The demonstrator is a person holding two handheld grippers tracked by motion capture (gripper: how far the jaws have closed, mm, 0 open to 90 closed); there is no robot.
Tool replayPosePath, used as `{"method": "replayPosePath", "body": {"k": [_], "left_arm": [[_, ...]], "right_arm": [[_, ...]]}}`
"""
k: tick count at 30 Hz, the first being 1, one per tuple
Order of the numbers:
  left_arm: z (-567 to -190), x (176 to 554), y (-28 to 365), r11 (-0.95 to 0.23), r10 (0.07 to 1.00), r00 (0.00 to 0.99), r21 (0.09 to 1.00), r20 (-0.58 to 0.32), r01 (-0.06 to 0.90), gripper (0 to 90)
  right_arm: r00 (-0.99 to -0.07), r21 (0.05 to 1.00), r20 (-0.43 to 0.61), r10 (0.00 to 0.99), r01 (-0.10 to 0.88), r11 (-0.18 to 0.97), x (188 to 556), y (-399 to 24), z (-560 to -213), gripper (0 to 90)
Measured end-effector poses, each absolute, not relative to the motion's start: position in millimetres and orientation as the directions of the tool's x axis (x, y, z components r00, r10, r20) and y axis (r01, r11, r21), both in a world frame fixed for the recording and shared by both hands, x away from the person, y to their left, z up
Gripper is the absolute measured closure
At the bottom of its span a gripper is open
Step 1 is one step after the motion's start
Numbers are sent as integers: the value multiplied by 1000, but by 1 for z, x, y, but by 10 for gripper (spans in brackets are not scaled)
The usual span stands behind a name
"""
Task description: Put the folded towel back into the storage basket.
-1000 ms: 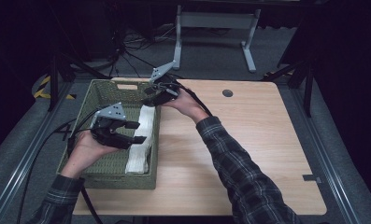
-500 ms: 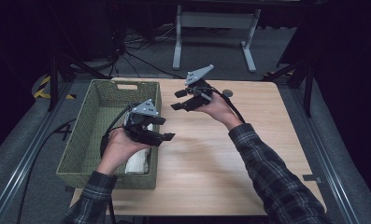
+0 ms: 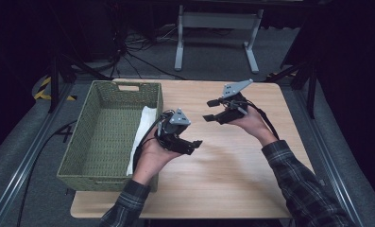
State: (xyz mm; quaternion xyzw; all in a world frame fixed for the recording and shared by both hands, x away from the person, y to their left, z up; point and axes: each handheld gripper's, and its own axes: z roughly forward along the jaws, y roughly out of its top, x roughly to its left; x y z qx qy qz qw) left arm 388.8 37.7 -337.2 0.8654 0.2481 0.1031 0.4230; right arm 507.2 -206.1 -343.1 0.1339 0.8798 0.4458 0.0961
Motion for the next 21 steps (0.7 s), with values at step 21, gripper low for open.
{"method": "replayPosePath", "body": {"k": [21], "left_arm": [[-409,378,-14,-568,478,878,747,-42,345,221]], "right_arm": [[-886,774,-46,461,261,578,454,-301,-405,294]]}}
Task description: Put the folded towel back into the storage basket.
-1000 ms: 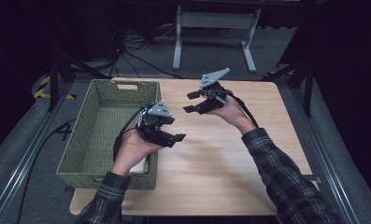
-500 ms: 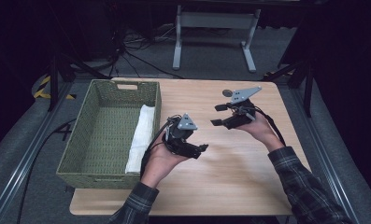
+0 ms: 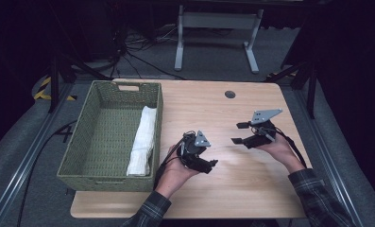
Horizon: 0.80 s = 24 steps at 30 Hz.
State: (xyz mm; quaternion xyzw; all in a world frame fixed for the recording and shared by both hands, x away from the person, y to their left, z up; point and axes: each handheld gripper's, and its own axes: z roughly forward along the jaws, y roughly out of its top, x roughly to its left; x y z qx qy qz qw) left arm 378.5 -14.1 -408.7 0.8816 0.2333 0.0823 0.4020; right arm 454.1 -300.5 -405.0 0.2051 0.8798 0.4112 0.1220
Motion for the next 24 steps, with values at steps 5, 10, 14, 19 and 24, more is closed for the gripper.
{"method": "replayPosePath", "body": {"k": [5,10,14,19,24], "left_arm": [[-425,378,-19,-588,478,878,733,-27,343,203],[-443,379,-21,-601,487,873,717,-23,354,184],[-450,378,-22,-621,487,873,698,-14,357,171],[-457,377,-20,-619,498,867,694,-13,367,155],[-461,377,-19,-618,500,866,694,-17,370,153]], "right_arm": [[-867,759,-45,496,293,581,439,-318,-419,269],[-844,737,-47,535,332,588,428,-330,-431,253],[-825,720,-47,564,363,591,416,-344,-440,246],[-801,717,-25,598,403,569,405,-361,-448,238],[-782,717,-3,623,432,547,398,-371,-452,228]]}}
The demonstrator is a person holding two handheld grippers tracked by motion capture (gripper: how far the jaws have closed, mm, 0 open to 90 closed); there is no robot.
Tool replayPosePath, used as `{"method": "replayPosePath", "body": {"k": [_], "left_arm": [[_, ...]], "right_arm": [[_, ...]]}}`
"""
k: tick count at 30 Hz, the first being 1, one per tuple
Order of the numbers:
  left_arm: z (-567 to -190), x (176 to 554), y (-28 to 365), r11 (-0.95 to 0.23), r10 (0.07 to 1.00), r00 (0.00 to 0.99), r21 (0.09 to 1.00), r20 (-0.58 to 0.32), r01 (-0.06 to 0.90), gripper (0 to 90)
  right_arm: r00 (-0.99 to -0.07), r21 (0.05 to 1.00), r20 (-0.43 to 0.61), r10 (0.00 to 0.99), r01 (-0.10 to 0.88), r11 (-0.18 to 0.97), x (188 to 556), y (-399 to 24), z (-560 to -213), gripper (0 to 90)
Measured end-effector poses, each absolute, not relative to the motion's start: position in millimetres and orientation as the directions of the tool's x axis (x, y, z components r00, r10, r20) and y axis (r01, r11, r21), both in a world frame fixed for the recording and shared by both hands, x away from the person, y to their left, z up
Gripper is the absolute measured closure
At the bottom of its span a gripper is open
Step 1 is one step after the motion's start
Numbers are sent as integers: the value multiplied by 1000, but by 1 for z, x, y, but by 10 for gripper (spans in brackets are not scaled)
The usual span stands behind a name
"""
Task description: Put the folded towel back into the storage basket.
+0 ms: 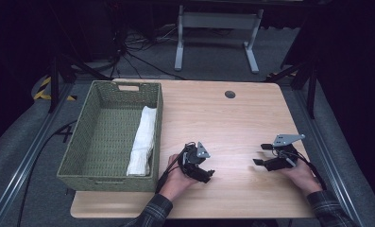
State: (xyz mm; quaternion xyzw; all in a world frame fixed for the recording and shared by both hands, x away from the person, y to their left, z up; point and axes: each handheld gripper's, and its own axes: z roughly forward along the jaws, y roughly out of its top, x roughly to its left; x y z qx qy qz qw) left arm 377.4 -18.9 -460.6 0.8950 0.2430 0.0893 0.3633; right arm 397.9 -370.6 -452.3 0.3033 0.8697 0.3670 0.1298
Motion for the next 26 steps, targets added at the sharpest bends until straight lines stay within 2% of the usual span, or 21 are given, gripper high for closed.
{"method": "replayPosePath", "body": {"k": [9,12,15,26], "left_arm": [[-469,378,-21,-637,491,871,677,-14,370,146],[-471,378,-21,-640,482,876,680,-6,357,138],[-474,378,-18,-628,471,882,698,-11,344,112],[-475,379,-19,-626,472,881,701,-8,342,73]], "right_arm": [[-773,714,-25,634,430,552,390,-378,-461,226],[-768,718,-26,639,431,546,389,-379,-464,209],[-763,733,-31,645,421,534,388,-381,-467,154],[-738,722,-36,673,447,529,387,-381,-467,95]]}}
